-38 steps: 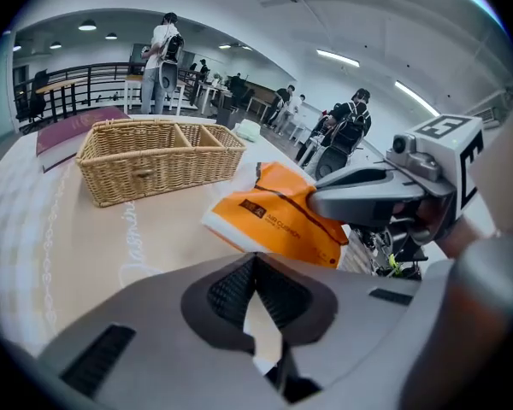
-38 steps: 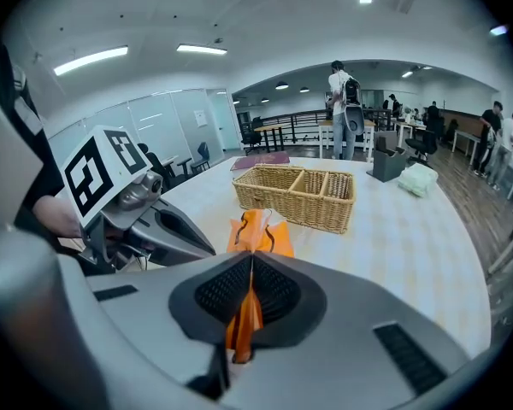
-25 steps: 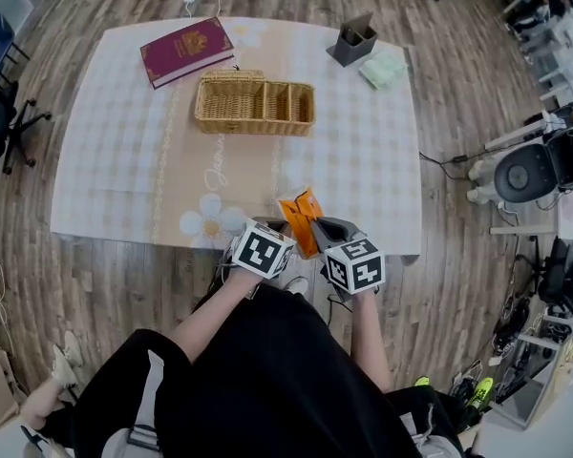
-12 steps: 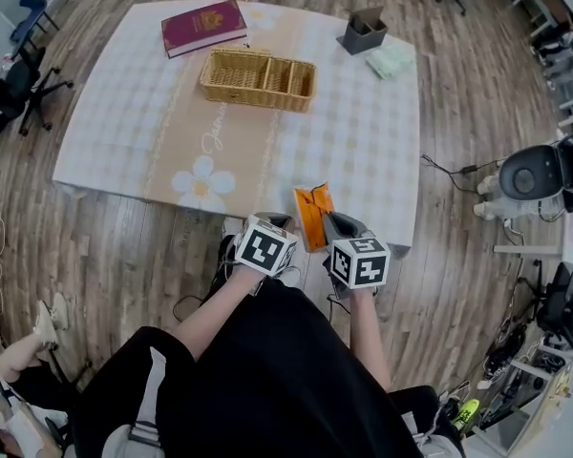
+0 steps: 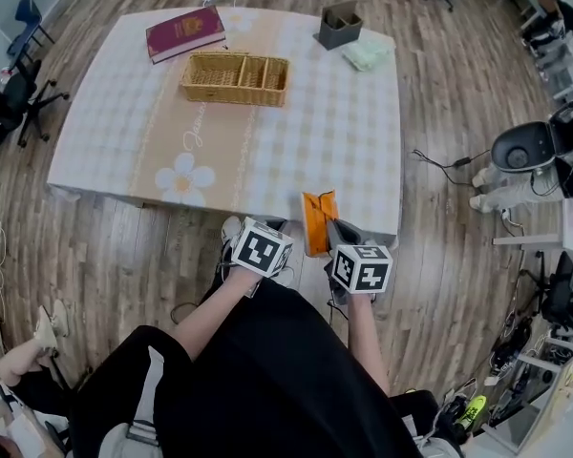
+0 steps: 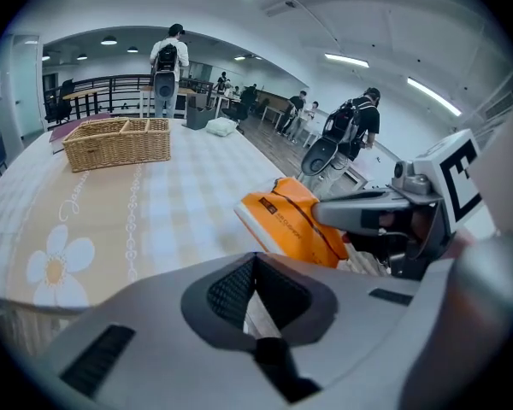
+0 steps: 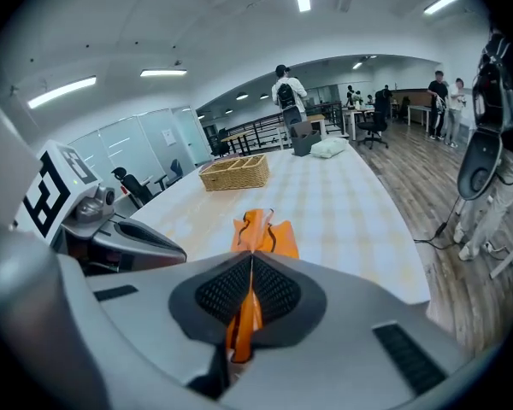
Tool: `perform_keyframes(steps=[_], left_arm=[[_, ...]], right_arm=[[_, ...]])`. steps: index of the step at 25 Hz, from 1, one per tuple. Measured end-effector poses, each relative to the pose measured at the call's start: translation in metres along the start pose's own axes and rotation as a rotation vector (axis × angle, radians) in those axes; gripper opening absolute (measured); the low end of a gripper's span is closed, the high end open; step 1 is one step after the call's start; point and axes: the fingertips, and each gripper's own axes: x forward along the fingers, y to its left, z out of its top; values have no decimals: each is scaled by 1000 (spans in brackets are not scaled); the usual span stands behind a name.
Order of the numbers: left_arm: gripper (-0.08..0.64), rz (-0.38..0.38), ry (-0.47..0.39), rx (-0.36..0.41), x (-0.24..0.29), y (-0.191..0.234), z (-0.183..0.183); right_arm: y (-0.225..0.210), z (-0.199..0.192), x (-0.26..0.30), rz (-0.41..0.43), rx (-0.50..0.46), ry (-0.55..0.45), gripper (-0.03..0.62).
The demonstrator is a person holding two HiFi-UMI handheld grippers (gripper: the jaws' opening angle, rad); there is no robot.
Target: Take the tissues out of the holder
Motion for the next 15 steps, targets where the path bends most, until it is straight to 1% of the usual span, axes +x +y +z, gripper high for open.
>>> perform_keyframes(steps=[3, 7, 12, 15], left_arm=[[0, -1, 10, 27, 3, -5, 4], [0, -14, 16, 29, 10, -6, 15], [0, -36, 15, 30, 43, -20, 47], [0, -55, 5, 33, 44, -3, 63]], right_arm=[[-9, 1, -6, -9, 38, -17, 17], [-19, 6, -3, -9, 87, -24, 17], [-56, 15, 0, -23, 93, -8, 17], [-49, 28, 12, -36, 84, -1, 17]])
